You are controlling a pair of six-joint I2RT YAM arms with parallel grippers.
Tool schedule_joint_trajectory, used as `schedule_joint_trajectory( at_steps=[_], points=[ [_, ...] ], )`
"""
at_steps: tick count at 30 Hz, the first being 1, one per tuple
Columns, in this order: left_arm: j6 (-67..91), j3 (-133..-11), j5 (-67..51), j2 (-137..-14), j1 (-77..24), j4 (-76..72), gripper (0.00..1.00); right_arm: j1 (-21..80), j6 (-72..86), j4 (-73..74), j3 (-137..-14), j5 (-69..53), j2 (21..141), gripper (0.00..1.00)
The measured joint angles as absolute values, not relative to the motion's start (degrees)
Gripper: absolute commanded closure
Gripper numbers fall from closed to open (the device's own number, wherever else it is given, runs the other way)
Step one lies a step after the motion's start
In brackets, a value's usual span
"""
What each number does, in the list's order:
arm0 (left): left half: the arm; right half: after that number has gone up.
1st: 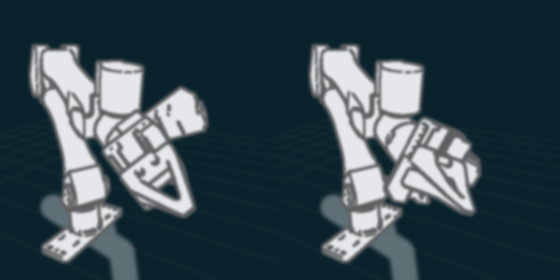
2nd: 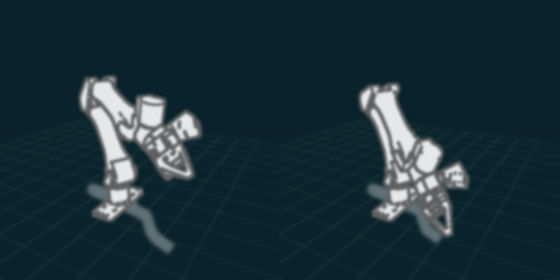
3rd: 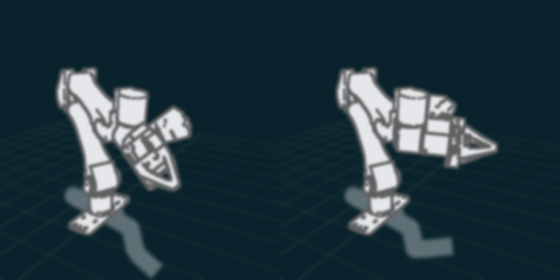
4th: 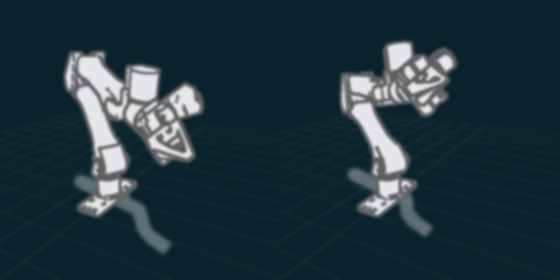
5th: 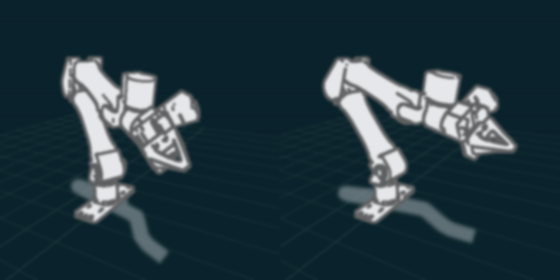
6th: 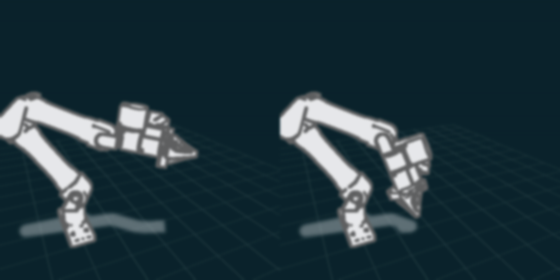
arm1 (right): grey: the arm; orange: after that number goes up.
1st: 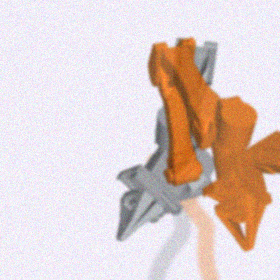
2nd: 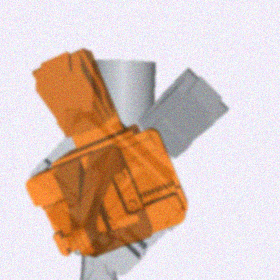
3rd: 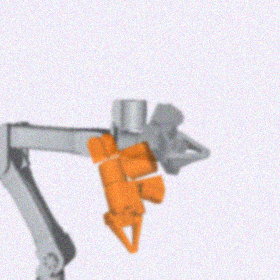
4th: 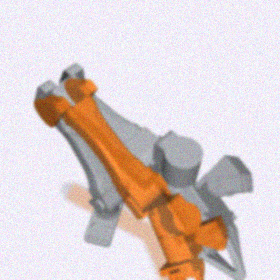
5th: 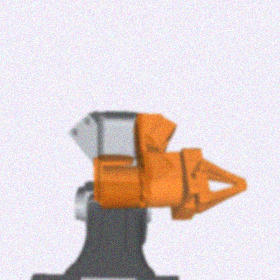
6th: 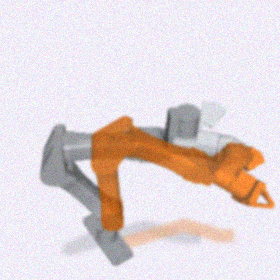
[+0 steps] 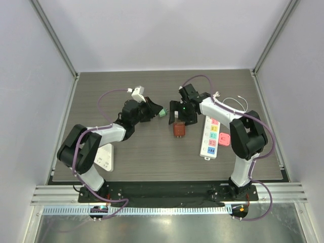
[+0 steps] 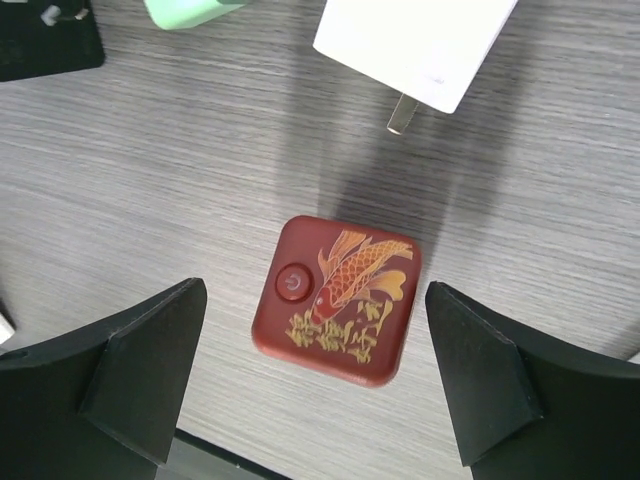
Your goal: Pull the plug off the socket
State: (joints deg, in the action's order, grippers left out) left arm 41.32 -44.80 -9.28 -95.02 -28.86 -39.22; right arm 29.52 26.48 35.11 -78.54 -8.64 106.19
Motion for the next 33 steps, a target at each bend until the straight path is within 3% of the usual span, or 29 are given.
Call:
schedule_joint_trajectory(
  at_steps=[5, 10, 17, 23, 33],
  points=[
    [41.21, -45.84, -10.98, -95.68, -29.39, -39.31, 0.82, 29.52, 26.52, 35.18, -78.30, -6.96, 102.45, 0.00],
    [39.92, -48.66, -12.86, -97.51, -32.25, -39.33, 0.81, 28.05, 27.03, 34.98, -75.24, -0.32, 91.29, 0.00],
    [38.98, -59.79, -16.14, -106.94, -40.95, -38.83, 0.84, 15.92, 27.79, 34.63, -67.72, 6.98, 77.25, 0.01],
    [42.63, -70.13, -19.99, -119.48, -45.12, -36.75, 0.92, 13.19, 26.85, 36.77, -63.13, 15.81, 76.01, 0.00],
    [41.32, -86.61, -17.04, -129.38, -50.33, -22.63, 0.93, 13.30, 23.88, 37.45, -61.10, 20.40, 78.06, 0.02]
  ],
)
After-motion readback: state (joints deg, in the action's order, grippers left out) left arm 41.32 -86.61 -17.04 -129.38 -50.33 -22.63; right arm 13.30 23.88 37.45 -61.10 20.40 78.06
